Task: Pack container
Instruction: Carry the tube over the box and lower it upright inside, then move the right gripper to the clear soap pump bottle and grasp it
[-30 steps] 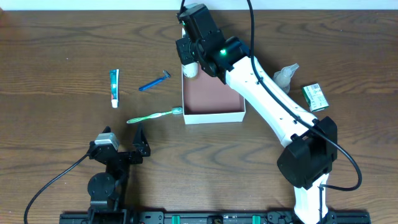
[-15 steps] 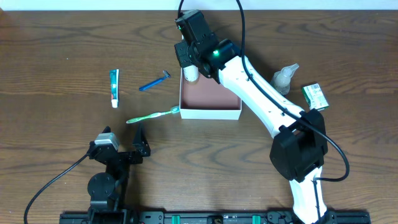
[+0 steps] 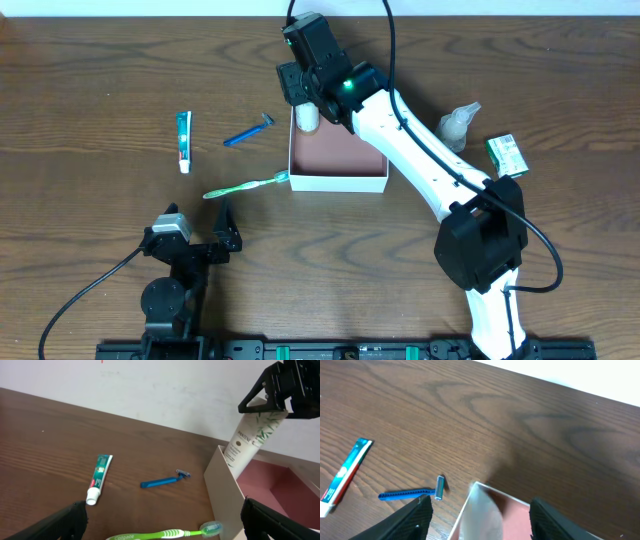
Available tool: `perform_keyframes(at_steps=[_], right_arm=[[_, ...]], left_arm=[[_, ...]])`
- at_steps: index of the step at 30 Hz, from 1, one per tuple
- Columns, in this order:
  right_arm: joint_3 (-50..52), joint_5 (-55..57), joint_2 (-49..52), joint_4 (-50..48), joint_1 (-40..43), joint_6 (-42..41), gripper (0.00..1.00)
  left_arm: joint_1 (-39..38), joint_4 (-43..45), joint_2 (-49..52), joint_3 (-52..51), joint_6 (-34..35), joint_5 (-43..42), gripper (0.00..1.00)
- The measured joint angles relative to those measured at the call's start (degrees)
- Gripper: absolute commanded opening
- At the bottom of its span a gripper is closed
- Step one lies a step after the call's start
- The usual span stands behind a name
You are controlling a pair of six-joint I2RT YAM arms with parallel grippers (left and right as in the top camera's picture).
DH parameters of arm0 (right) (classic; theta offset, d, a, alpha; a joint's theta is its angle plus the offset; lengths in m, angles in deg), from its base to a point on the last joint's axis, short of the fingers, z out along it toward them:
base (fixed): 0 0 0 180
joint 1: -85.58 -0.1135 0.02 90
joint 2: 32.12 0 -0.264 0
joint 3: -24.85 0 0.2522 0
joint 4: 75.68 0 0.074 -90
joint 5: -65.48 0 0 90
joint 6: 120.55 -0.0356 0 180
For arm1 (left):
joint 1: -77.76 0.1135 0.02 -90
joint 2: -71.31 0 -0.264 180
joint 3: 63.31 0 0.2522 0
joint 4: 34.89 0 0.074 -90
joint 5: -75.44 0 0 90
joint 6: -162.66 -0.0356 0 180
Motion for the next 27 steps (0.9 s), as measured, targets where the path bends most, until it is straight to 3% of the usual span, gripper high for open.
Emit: perform_keyframes(at_steps=[8, 16, 21, 27], right_arm=[[0.0, 0.1, -1.4, 1.8, 0.0, 0.1, 0.7], [0.0, 0.1, -14.0, 9.0, 1.3, 0.2, 0.8], [-0.9, 0.2, -22.7, 17.6, 6.7, -0.1, 0.87], [-1.1, 0.3, -24.1, 31.7, 16.2, -1.8, 0.91]], left_arm=[[0.0, 0.0, 0.0, 0.0, 0.0, 0.0, 0.98], [0.0, 0.0, 0.0, 0.0, 0.0, 0.0, 0.98], [0.0, 0.0, 0.0, 0.0, 0.0, 0.0, 0.98], [0.0, 0.0, 0.0, 0.0, 0.0, 0.0, 0.98]])
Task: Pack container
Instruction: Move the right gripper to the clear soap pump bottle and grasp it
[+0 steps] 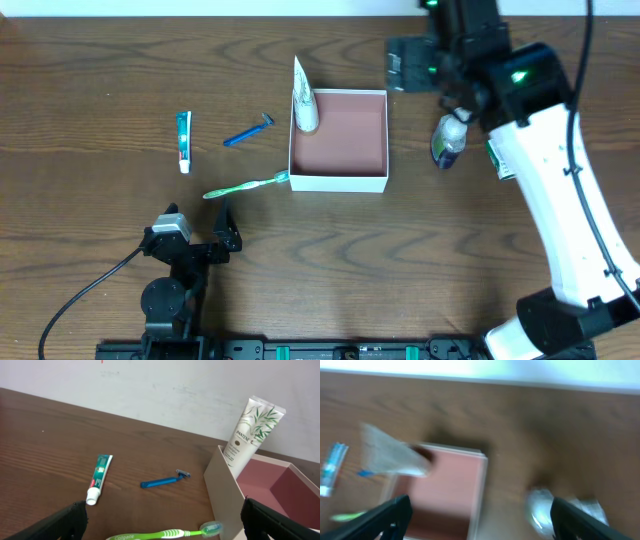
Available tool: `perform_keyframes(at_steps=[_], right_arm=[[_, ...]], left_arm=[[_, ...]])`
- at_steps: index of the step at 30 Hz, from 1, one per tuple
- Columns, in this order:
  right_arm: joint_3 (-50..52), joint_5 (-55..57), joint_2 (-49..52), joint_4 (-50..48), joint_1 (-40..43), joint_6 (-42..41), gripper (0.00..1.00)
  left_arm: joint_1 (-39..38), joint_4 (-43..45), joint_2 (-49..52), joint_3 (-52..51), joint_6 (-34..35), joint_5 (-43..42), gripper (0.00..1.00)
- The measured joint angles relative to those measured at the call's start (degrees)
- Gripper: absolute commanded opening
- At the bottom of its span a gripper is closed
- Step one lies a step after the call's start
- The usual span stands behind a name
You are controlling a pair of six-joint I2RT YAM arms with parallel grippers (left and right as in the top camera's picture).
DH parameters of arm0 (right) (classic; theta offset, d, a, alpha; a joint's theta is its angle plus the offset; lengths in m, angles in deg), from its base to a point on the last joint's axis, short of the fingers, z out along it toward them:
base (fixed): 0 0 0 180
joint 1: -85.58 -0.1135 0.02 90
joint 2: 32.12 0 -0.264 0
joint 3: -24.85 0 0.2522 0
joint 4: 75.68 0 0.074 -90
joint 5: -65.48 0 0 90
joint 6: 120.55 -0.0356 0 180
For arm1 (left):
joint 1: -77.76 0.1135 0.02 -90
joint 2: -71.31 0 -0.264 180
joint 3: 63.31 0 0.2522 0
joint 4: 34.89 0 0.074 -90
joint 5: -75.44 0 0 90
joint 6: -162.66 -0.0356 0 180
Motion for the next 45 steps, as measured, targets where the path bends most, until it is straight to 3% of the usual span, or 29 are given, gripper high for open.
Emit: perform_keyframes(at_steps=[5, 16, 30, 34, 42, 45], right_arm=[[4.4, 0.1, 0.8, 2.2, 5.6, -0.8, 0.91], [16.3, 0.1, 0.9, -1.6, 9.7, -5.6, 0.9], [32.2, 0.5, 1.3, -19.5, 10.7, -11.5, 0.82], [33.8, 0.7, 1.4, -22.1, 11.6, -11.8, 0.73], [34.0, 1.1, 1.5, -25.1, 12.6, -11.4, 0.29], [34.0, 0.8, 1.5, -25.5, 12.6, -11.1, 0.17]], left_arm=[[0.0, 0.0, 0.0, 0.0, 0.0, 0.0, 0.98], [0.0, 0.0, 0.0, 0.0, 0.0, 0.0, 0.98], [0.0, 0.0, 0.0, 0.0, 0.0, 0.0, 0.98], [0.0, 0.0, 0.0, 0.0, 0.0, 0.0, 0.98], [0.0, 0.0, 0.0, 0.0, 0.0, 0.0, 0.98], [0.0, 0.0, 0.0, 0.0, 0.0, 0.0, 0.98]])
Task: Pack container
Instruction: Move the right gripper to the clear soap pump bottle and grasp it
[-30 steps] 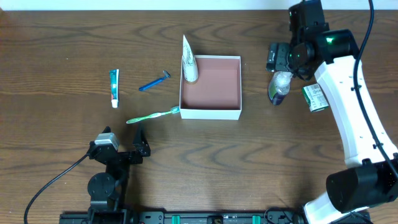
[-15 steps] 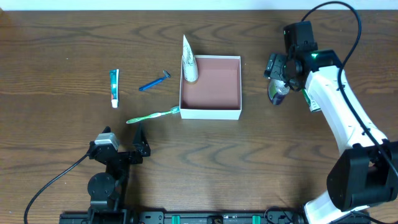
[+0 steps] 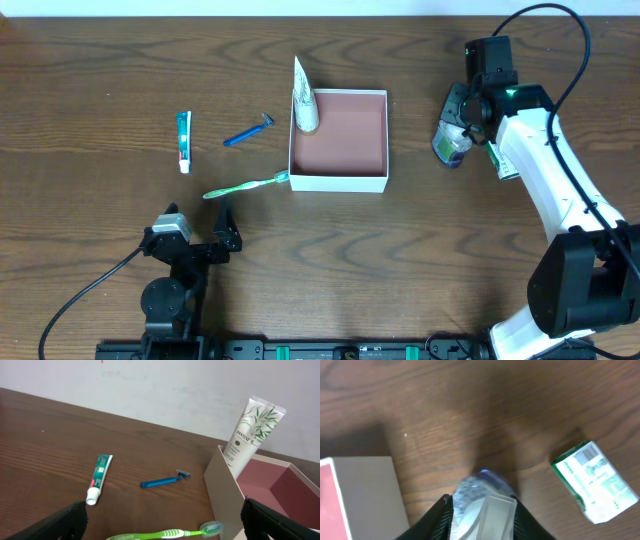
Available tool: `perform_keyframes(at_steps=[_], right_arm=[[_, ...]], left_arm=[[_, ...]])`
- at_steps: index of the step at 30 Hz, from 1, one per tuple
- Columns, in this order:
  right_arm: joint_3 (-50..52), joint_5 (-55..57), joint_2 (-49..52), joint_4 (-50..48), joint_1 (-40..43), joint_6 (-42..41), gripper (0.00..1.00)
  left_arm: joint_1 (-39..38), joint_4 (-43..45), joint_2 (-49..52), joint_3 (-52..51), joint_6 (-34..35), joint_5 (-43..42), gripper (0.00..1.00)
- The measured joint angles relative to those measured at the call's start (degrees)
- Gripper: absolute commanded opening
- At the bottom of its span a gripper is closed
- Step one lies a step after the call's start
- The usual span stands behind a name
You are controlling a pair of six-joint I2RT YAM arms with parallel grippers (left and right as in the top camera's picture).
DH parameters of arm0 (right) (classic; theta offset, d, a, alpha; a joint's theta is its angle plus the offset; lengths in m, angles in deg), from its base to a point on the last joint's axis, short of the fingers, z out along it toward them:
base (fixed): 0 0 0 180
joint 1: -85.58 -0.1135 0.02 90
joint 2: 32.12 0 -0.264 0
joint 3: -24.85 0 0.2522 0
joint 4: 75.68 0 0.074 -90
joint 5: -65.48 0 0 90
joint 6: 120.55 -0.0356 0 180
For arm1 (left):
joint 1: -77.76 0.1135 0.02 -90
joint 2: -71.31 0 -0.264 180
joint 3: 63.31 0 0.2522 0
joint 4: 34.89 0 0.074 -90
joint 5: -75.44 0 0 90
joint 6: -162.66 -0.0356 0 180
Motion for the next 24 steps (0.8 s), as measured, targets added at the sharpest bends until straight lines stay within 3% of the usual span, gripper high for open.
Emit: perform_keyframes(at_steps=[3, 7, 24], right_arm=[[0.0, 0.1, 0.0, 0.0, 0.0, 0.0, 0.08], [0.0, 0.0, 0.0, -0.3, 0.0, 1.0, 0.05], [-3.5, -8.3, -1.6, -1.1, 0.0, 14.0, 0.06]], left_arm=[[0.0, 0.0, 0.0, 0.0, 0.0, 0.0, 0.98], [0.0, 0.0, 0.0, 0.0, 0.0, 0.0, 0.98], [0.0, 0.0, 0.0, 0.0, 0.0, 0.0, 0.98]])
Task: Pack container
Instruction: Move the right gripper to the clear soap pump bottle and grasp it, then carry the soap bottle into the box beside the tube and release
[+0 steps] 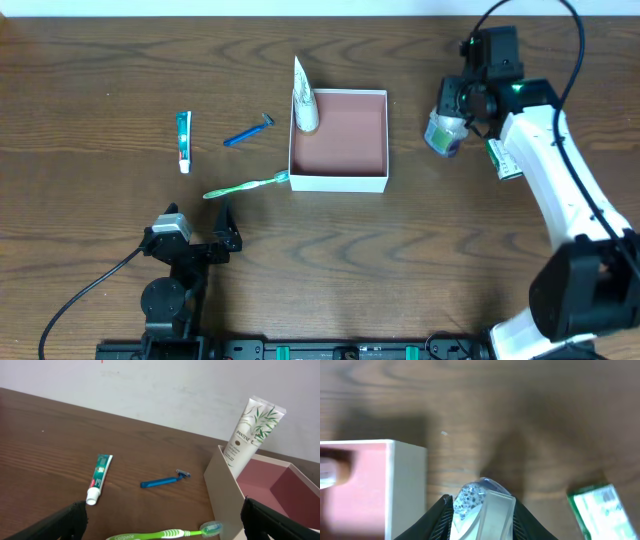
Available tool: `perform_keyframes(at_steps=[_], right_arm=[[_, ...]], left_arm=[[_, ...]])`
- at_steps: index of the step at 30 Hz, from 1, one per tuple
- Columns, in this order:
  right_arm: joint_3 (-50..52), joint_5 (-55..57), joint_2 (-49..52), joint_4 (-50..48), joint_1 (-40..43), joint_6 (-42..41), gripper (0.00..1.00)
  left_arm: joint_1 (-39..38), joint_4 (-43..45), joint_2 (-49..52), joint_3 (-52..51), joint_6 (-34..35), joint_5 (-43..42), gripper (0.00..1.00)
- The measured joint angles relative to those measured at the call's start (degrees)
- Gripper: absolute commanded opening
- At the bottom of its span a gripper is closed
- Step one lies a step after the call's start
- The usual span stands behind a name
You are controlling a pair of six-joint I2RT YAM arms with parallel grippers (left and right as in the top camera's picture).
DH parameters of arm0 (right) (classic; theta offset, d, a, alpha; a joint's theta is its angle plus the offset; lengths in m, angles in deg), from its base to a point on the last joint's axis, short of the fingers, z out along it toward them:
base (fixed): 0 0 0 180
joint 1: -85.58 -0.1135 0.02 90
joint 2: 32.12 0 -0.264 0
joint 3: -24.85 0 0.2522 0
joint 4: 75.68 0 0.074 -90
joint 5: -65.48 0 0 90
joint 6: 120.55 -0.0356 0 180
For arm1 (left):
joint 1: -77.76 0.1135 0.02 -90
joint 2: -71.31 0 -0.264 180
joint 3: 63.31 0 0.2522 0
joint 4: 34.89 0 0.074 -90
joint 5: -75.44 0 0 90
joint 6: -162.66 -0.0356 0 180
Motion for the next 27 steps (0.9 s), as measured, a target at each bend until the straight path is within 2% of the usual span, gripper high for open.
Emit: perform_keyframes(at_steps=[8, 12, 19, 27], right_arm=[[-2.8, -6.9, -10.5, -5.9, -0.4, 8.0, 0.06], [-3.7, -10.0, -13.2, -9.7, -3.3, 10.5, 0.06], [-3.7, -12.9, -11.3, -14.8, -11.4, 13.3, 0.04], [-3.7, -13.4, -4.7, -19.4, -14.9, 14.3, 0.02]], left_arm=[[0.0, 0.0, 0.0, 0.0, 0.0, 0.0, 0.98], [0.0, 0.0, 0.0, 0.0, 0.0, 0.0, 0.98], [0.0, 0.0, 0.0, 0.0, 0.0, 0.0, 0.98], [0.0, 0.0, 0.0, 0.0, 0.0, 0.0, 0.98]])
